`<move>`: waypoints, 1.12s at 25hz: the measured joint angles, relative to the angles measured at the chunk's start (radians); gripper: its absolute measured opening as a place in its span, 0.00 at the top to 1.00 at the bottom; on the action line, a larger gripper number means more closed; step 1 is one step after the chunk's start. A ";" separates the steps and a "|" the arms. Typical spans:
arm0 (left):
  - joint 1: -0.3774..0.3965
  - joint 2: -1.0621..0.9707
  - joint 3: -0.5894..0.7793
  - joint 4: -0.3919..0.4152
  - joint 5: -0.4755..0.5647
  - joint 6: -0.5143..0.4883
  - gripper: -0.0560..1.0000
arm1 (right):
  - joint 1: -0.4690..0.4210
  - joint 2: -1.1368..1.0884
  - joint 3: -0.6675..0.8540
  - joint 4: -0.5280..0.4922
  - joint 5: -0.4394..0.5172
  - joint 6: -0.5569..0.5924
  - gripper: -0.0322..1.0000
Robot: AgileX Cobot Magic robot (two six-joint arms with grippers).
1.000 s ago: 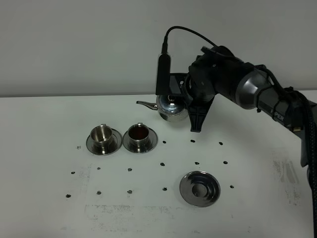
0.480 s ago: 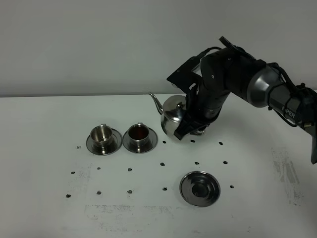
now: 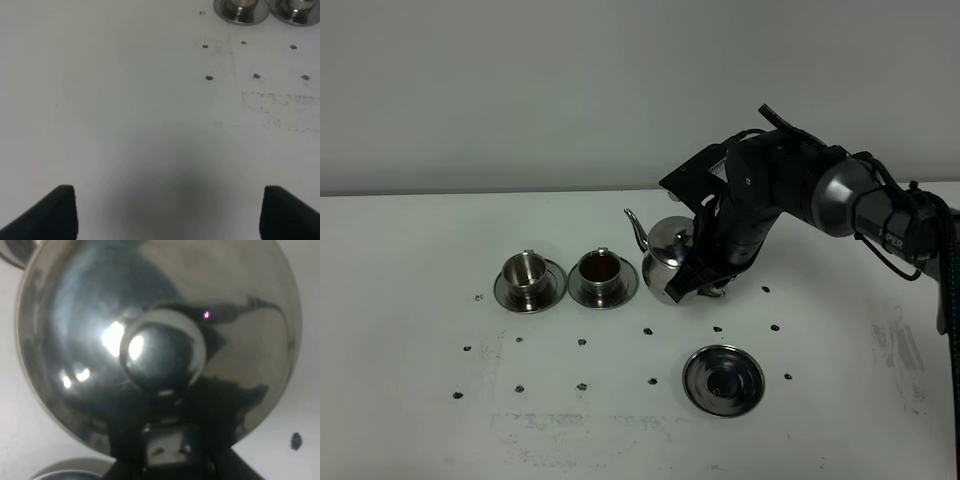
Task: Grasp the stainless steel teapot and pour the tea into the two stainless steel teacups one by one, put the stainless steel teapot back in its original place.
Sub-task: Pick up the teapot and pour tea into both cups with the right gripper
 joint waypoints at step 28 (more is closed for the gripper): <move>0.000 0.000 0.000 0.000 0.000 0.000 0.26 | 0.223 -0.144 -0.011 0.033 0.148 -0.039 0.80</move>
